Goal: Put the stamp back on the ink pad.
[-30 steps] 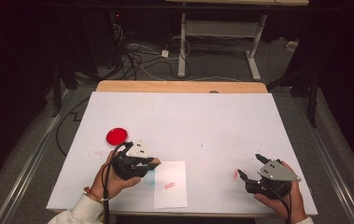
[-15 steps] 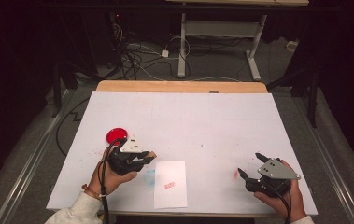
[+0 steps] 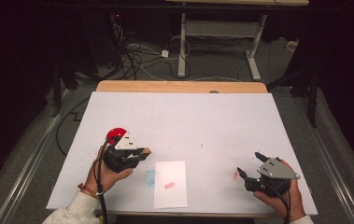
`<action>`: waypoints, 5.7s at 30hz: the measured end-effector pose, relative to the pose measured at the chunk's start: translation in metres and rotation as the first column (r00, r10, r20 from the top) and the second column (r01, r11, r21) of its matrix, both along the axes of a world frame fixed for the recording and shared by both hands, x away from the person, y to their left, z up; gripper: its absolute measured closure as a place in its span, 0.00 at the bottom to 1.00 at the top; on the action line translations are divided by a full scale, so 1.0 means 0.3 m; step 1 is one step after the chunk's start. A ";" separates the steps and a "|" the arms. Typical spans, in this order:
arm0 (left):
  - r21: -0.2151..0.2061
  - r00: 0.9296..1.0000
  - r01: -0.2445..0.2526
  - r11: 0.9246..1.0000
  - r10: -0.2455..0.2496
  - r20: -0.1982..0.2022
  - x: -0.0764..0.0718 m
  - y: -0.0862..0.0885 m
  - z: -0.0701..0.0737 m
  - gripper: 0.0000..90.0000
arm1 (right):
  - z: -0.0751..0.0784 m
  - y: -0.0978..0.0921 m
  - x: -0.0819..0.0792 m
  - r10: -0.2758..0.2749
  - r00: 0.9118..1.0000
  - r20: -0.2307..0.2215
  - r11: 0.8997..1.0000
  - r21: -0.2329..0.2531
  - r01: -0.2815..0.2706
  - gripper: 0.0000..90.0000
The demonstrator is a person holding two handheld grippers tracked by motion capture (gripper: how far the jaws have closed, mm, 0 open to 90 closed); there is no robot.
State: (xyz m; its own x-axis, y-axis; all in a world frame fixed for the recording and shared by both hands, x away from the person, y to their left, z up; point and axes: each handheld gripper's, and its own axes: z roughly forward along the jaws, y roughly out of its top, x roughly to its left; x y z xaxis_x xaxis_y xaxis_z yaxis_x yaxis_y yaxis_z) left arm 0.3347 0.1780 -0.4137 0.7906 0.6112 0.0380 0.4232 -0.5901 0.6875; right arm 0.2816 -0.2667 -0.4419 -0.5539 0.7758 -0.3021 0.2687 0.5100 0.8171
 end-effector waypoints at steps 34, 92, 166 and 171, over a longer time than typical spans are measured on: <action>0.032 0.951 -0.290 0.956 0.292 -0.103 0.198 0.264 -0.040 0.81 | -0.007 0.007 0.003 -0.007 1.000 -0.002 1.000 -0.025 0.007 0.27; -0.153 0.927 -0.351 0.924 0.366 0.084 0.203 0.261 -0.047 0.29 | -0.017 0.012 -0.007 -0.002 1.000 -0.003 0.999 -0.050 0.002 0.27; -0.068 0.924 -0.076 0.995 0.096 0.369 -0.092 0.070 -0.062 0.18 | -0.002 0.031 -0.029 0.034 0.999 0.027 0.999 0.011 -0.034 0.27; -0.042 0.927 -0.072 0.996 0.083 0.365 -0.107 0.074 -0.077 0.18 | -0.005 0.028 -0.025 0.031 0.999 0.028 0.999 0.009 -0.031 0.27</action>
